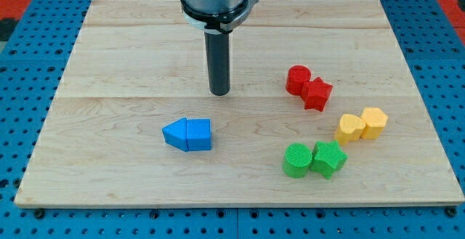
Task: Move the red star and red circle to the center
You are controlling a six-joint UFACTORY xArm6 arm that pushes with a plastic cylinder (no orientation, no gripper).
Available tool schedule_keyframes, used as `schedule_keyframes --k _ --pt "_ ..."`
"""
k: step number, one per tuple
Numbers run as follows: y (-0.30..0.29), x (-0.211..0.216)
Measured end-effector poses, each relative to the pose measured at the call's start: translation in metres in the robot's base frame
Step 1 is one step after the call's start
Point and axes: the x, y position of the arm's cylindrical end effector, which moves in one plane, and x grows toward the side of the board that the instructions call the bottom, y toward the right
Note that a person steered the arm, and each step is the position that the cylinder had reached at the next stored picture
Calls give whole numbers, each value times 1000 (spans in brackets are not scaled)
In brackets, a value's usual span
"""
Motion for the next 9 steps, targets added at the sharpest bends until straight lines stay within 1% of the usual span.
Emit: schedule_keyframes --k 5,6,7,8,9 --pt "0 0" --pt "15 11" --pt "32 56" --pt "76 64" --pt "149 52"
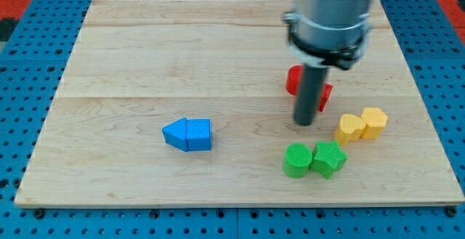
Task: Move the red star and red circle to the center
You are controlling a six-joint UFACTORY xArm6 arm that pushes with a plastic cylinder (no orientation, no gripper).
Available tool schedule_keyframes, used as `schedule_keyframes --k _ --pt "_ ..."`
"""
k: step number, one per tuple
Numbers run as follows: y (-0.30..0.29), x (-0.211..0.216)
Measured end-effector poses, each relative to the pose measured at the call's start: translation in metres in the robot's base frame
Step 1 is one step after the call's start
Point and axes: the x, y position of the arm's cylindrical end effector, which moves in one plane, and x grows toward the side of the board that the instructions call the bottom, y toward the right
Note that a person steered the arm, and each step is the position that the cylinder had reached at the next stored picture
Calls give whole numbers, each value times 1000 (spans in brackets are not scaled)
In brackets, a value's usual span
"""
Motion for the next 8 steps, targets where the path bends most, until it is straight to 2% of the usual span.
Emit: schedule_keyframes --k 1,2,5,6,8 --pt "31 -33" --pt "-15 -83" --pt "-34 -174" --pt "-49 -187" --pt "-57 -177"
